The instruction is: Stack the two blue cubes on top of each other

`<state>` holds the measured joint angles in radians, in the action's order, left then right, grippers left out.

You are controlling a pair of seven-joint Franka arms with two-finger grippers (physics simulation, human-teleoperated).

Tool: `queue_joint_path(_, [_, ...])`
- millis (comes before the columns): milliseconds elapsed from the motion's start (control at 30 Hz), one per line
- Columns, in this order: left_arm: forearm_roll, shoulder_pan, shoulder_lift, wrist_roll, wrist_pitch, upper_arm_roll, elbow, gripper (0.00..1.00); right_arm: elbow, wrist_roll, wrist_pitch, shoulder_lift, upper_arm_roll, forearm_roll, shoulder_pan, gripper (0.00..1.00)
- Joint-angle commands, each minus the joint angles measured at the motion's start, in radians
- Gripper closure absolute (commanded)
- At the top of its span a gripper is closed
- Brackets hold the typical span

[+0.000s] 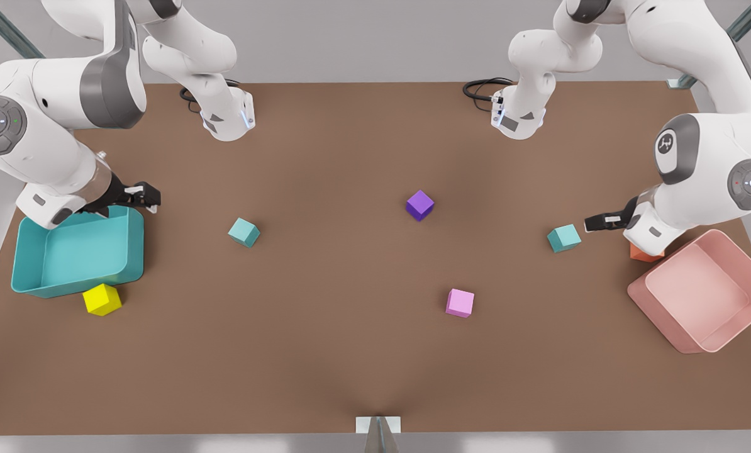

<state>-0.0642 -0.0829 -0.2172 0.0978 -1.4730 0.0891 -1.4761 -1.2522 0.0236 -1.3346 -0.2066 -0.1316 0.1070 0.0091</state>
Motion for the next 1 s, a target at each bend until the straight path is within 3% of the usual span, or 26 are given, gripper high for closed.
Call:
queue_joint_path(0, [0.001, 0.000, 0.001, 0.025, 0.000, -0.003, 0.000, 0.00, 0.002, 0.007, -0.012, -0.001, 0.000, -0.003, 0.000, 0.00])
queue_joint_path(100, [-0.033, 0.005, 0.001, 0.026, 0.002, -0.003, 0.000, 0.00, 0.004, 0.010, -0.060, -0.114, -0.014, 0.002, 0.021, 0.00])
queue_joint_path(133, [-0.033, 0.003, 0.001, 0.026, 0.002, -0.003, 0.000, 0.00, -0.071, -0.024, -0.145, -0.131, -0.013, -0.003, 0.049, 0.00])
queue_joint_path(200, [-0.032, 0.005, -0.002, 0.025, 0.002, -0.003, 0.000, 0.00, -0.400, -0.155, -0.394, -0.008, -0.013, -0.004, 0.052, 0.00])
queue_joint_path(400, [-0.032, 0.003, -0.002, 0.025, 0.003, -0.003, -0.001, 0.00, -0.651, -0.448, -0.548, 0.019, -0.003, -0.076, 0.038, 0.00])
queue_joint_path(500, [-0.032, 0.003, -0.002, 0.025, 0.003, -0.003, -0.001, 0.00, -0.675, -0.677, -0.575, -0.013, -0.005, -0.142, 0.032, 0.00])
queue_joint_path(633, [-0.032, 0.003, -0.002, 0.025, 0.005, -0.003, -0.001, 0.00, -0.656, -0.691, -0.643, -0.050, 0.013, -0.135, 0.020, 0.00])
queue_joint_path(733, [-0.031, 0.003, -0.002, 0.025, 0.025, -0.003, -0.001, 0.00, -0.860, -0.694, -1.011, 0.018, 0.012, -0.135, 0.023, 0.00])
queue_joint_path(967, [-0.031, 0.003, -0.002, 0.026, 0.025, -0.003, -0.001, 0.00, -1.021, -0.760, -1.038, 0.068, 0.003, -0.144, 0.031, 0.00])
